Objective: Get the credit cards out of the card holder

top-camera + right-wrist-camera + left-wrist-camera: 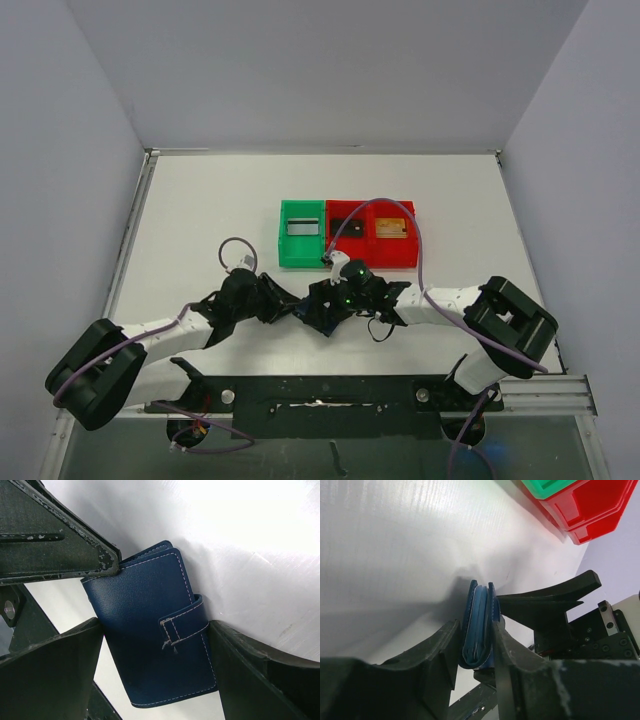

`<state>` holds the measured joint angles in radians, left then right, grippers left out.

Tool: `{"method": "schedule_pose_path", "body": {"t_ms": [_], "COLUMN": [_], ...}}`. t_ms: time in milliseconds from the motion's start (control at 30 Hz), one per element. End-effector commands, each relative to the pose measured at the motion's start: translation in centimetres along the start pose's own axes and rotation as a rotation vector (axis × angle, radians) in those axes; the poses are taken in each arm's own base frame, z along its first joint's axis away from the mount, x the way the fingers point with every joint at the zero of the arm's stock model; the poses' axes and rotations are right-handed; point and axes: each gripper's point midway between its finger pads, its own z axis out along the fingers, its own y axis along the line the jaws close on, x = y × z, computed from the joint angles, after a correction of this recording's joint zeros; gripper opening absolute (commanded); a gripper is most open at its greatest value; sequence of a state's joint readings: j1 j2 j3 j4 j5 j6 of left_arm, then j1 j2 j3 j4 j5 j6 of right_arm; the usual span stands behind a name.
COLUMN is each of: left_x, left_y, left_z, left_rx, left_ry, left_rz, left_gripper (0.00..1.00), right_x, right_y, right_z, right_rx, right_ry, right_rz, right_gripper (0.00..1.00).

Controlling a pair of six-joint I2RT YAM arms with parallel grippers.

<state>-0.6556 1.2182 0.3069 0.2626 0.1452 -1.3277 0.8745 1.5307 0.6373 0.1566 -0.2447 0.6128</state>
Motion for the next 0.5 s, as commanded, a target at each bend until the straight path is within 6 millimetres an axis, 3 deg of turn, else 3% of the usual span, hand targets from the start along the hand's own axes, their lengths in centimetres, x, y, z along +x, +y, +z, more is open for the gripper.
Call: {"method": "schedule_pose_path", "body": {"t_ms": [0, 100, 267, 467], "left_x": [0.0, 0.3, -0.3, -0.9], "left_y": [-3.6, -4.1, -3.8, -4.4], "left_z": [-0.2, 0.0, -0.3, -1.0], "left_rx": [0.14, 0.149, 0.125, 0.142], "left_ry": [0.009, 0.036, 0.002, -0.034], "left_rz": [0.017, 0.034, 0.018, 0.002], "left_gripper": [0.27, 0.19, 0.17, 0.16], "right_x": [-2.1, -2.4, -4.7, -6.2], "right_y": [1.0, 1.4, 2.3, 0.8], "right_z": [-0.2, -0.2, -1.5, -3.3], "right_rx": [-0.033, -0.042, -0.026, 0.14], "right_ry": [-0.054, -0.048, -0.101, -0.113], "right_rz": [-0.023, -0.024, -0.027, -0.122], "right_gripper": [0.83, 0.84, 0.9, 0.93]}}
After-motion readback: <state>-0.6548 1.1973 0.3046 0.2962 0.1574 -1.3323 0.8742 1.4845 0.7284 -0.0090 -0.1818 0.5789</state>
